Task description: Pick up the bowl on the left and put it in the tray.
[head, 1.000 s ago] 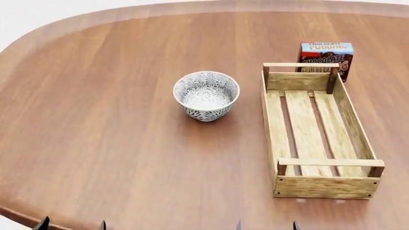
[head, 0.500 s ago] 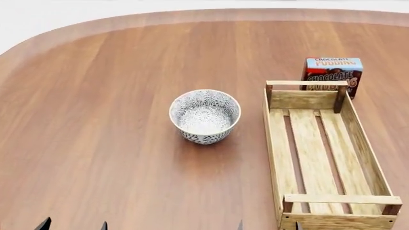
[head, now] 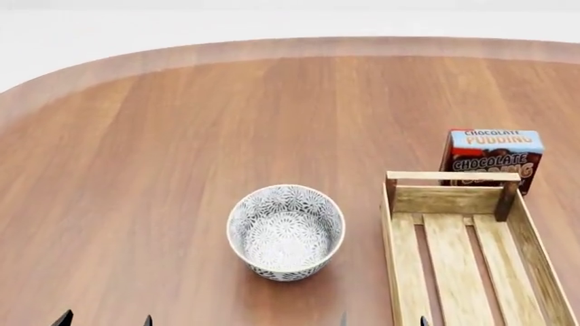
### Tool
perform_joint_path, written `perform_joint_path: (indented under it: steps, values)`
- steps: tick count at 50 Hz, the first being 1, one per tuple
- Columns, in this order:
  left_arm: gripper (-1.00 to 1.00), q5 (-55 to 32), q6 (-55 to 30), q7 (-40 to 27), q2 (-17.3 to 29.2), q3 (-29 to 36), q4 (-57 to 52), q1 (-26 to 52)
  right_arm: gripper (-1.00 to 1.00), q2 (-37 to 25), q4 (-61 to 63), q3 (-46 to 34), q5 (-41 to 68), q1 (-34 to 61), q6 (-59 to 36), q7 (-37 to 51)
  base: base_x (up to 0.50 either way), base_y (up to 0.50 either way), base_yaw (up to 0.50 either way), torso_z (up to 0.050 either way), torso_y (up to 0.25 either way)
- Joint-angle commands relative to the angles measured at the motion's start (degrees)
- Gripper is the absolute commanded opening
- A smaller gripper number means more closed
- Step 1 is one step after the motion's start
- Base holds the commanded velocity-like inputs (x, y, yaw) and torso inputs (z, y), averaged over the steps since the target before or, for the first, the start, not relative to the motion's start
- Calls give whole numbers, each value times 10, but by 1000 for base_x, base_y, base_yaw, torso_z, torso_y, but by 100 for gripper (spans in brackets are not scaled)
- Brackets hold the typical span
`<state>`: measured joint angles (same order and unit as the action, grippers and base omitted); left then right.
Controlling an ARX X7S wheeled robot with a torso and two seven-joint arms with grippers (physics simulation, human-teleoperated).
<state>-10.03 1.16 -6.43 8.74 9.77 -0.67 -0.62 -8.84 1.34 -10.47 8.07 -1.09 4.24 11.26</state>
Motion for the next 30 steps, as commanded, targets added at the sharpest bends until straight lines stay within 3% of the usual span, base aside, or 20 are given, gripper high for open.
perform_joint_path:
  steps: [1,6,13,17,21,25,30]
  values:
    - [100,-13,-25,-7,4,1,-1,6,100,1,-7,0,4,22,-78,25,20,0,0,0,0]
    - [100,-27,-95,-23,20,-5,-77,8,100,-17,70,3,48,24,-170,13,0,0,0,0,0]
    - [100,-81,-298,-44,65,-8,-259,38,100,-59,260,19,106,52,-381,41,0,0,0,0,0]
    - [100,-134,-409,-63,78,-32,-342,65,100,-74,346,43,153,86,-496,61,0,0,0,0,0]
    - [100,-241,-554,-95,77,-95,-427,116,100,-82,427,82,209,140,-617,90,0,0,0,0,0]
    - [100,-296,-636,-122,74,-129,-451,160,100,-69,468,154,300,198,-731,96,0,0,0,0,0]
    - [100,-325,-690,-147,73,-149,-460,208,100,-72,488,190,342,264,-800,113,0,0,0,0,0]
